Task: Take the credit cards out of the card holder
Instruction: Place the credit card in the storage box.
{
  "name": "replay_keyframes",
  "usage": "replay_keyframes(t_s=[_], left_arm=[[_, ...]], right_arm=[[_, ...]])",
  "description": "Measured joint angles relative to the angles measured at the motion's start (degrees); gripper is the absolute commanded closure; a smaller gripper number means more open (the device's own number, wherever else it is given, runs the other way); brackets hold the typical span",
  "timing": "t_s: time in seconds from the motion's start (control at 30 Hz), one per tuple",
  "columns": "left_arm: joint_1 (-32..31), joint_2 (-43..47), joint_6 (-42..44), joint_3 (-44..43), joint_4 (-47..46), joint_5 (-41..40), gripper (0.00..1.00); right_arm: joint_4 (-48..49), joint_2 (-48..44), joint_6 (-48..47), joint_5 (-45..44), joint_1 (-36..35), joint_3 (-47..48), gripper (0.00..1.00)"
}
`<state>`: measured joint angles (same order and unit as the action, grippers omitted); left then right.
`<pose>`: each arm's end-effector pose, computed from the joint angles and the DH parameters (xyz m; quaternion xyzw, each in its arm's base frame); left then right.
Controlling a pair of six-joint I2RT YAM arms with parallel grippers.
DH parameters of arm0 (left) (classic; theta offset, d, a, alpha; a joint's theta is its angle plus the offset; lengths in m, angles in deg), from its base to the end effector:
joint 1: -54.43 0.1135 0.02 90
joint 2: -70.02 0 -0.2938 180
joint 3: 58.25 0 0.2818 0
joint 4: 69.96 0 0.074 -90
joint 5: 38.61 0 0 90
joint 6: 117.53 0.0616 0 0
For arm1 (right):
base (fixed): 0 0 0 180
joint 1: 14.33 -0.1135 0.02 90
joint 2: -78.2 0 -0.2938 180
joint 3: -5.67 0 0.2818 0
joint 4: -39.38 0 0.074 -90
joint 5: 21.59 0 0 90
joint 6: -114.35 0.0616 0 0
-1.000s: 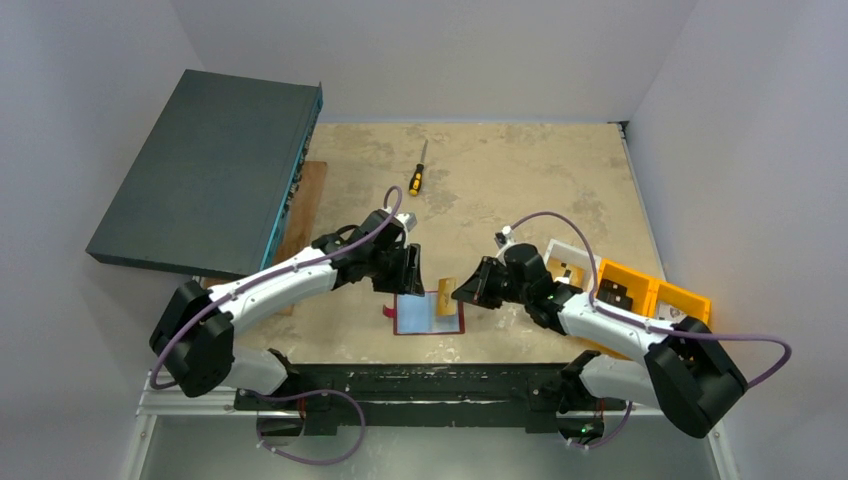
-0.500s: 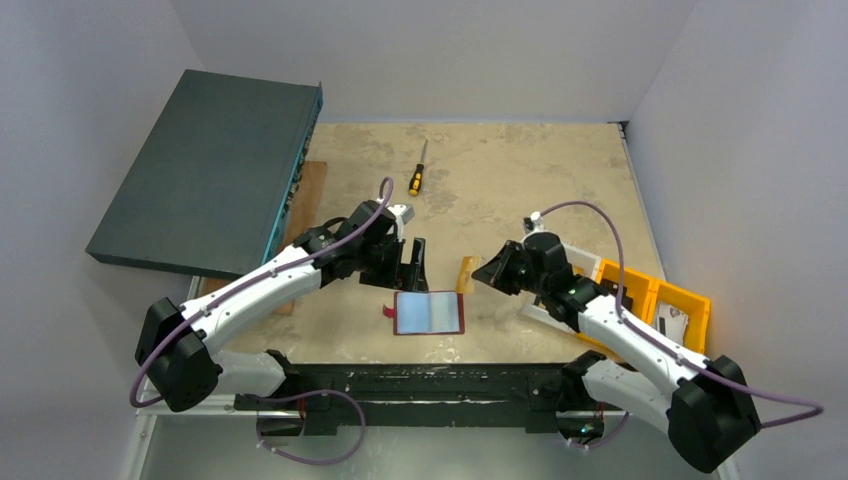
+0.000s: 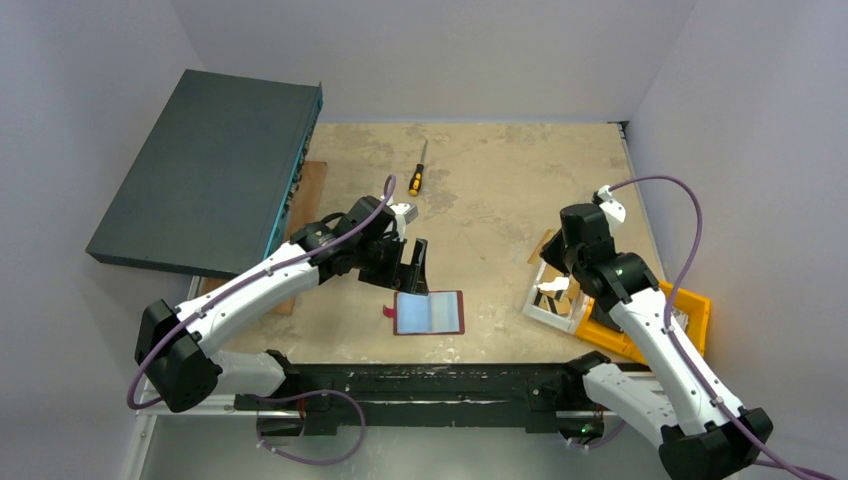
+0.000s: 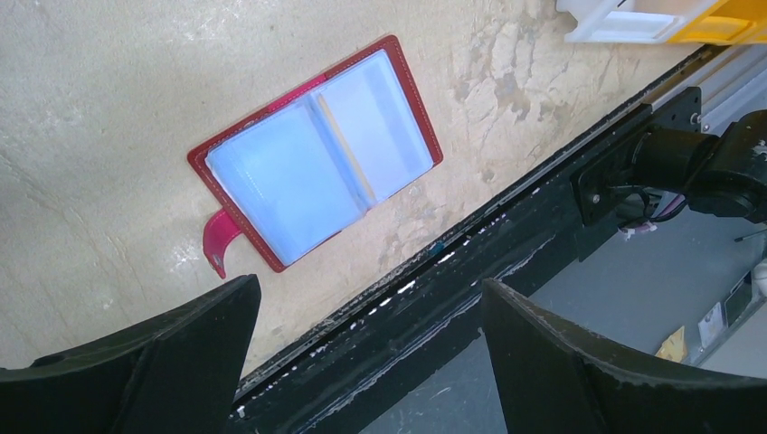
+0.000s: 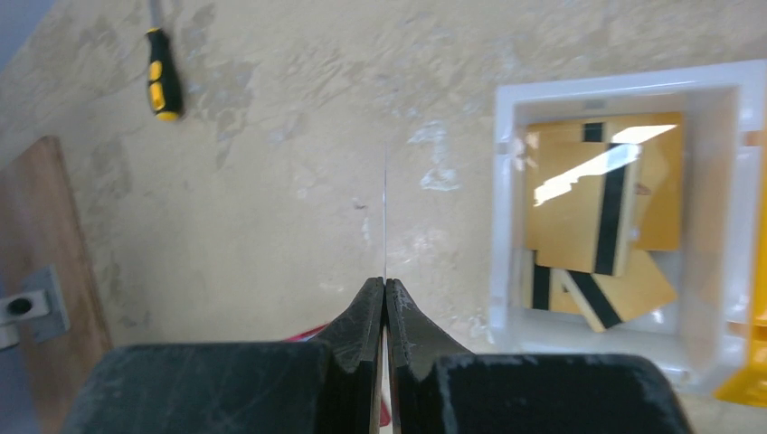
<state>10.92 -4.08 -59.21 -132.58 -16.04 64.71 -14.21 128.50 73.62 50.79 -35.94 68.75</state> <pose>0.2083 -0.2173 0.2893 0.1332 0.9351 -0.2761 0.1780 0.1999 0.0591 0.3152 0.2767 0.8573 0.1250 0.4158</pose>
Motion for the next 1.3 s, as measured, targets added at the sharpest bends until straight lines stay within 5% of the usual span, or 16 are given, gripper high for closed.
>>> replay_keyframes(t_s=[0.37, 0.77, 1.03, 1.3], left_arm=[[0.00, 0.00, 0.07, 0.00, 0.74, 0.00, 0.07], [0.00, 0.00, 0.04, 0.00, 0.74, 0.24, 0.07], [0.00, -0.02, 0.02, 0.00, 0.68, 0.70, 0.06], [0.00, -0.09, 0.00, 0.00, 0.00, 1.44, 0.05]], right_arm=[[-12.20, 4.74, -1.55, -12.55, 2.12, 2.56, 1.00], [-14.53, 7.82, -1.62, -14.82, 2.19, 2.58, 1.00], [-14.36, 7.74, -2.60, -14.16, 2.25, 2.58, 0.77], [-13.44, 7.61, -3.65, -12.94, 2.25, 2.58, 0.64]])
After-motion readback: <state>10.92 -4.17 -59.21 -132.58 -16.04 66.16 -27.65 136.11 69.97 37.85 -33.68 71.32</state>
